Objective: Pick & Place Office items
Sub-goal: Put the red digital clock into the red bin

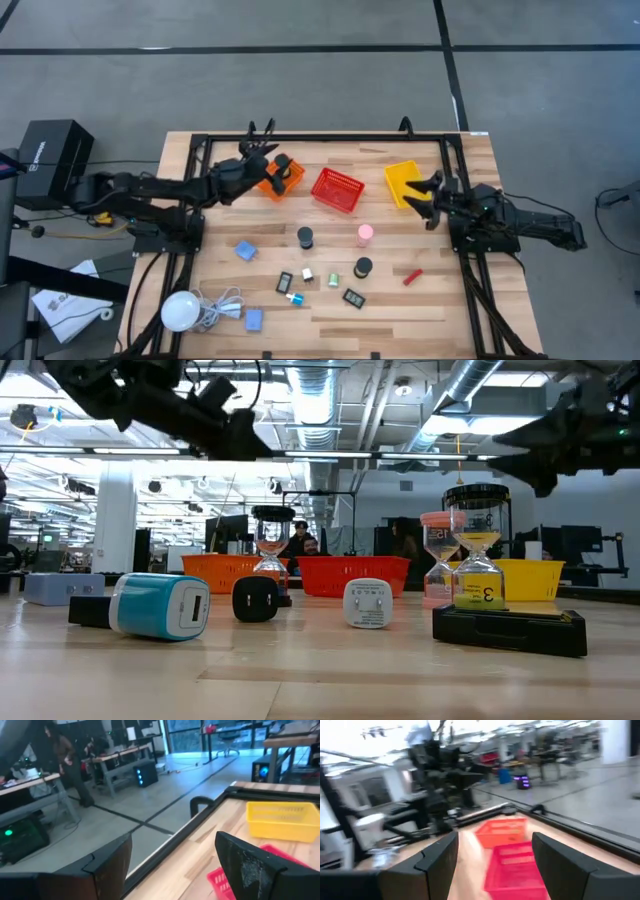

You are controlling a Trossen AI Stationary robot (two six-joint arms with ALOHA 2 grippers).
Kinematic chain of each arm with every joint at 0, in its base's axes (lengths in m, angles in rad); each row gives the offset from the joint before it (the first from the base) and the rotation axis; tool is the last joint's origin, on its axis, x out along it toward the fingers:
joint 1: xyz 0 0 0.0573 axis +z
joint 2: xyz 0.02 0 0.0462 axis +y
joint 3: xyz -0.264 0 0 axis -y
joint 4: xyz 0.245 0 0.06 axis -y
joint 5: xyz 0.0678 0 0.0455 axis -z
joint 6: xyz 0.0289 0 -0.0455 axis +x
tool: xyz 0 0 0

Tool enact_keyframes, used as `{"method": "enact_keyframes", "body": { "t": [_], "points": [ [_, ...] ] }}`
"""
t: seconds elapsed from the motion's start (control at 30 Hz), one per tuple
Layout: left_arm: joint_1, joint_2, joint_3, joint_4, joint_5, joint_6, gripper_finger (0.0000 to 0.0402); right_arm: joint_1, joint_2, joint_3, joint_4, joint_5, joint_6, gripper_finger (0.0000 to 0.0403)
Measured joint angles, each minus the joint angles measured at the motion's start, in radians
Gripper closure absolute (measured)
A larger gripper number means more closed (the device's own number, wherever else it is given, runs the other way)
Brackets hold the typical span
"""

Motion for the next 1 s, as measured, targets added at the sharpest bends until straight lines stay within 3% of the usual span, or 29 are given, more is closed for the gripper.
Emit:
{"method": "enact_keyframes", "body": {
  "t": [0.2, 0.43, 0.6, 0.73, 0.87, 1.0],
  "points": [
    [-0.030, -0.006, 0.000, -0.015, 0.007, -0.012, 0.0120, 0.084, 0.026, 0.000, 0.027, -0.042, 0.025, 0.0159],
    [-0.087, -0.001, 0.000, -0.015, 0.127, -0.015, 0.0120, 0.251, 0.156, 0.001, 0.190, -0.043, -0.014, 0.0159],
    [-0.133, -0.001, 0.000, -0.016, 0.222, -0.015, 0.0120, 0.362, 0.341, 0.002, 0.417, -0.042, -0.108, 0.0159],
    [-0.167, -0.001, 0.000, -0.016, 0.229, -0.015, 0.0120, 0.429, 0.512, 0.059, 0.530, -0.035, -0.161, 0.0159],
    [-0.181, -0.001, 0.000, -0.016, 0.229, -0.015, 0.0120, 0.471, 0.708, 0.195, 0.492, -0.009, -0.180, 0.0159],
    [-0.182, -0.001, 0.000, -0.016, 0.229, -0.015, 0.0120, 0.525, 0.896, 0.367, 0.294, -0.014, -0.263, 0.0159]
  ]
}}
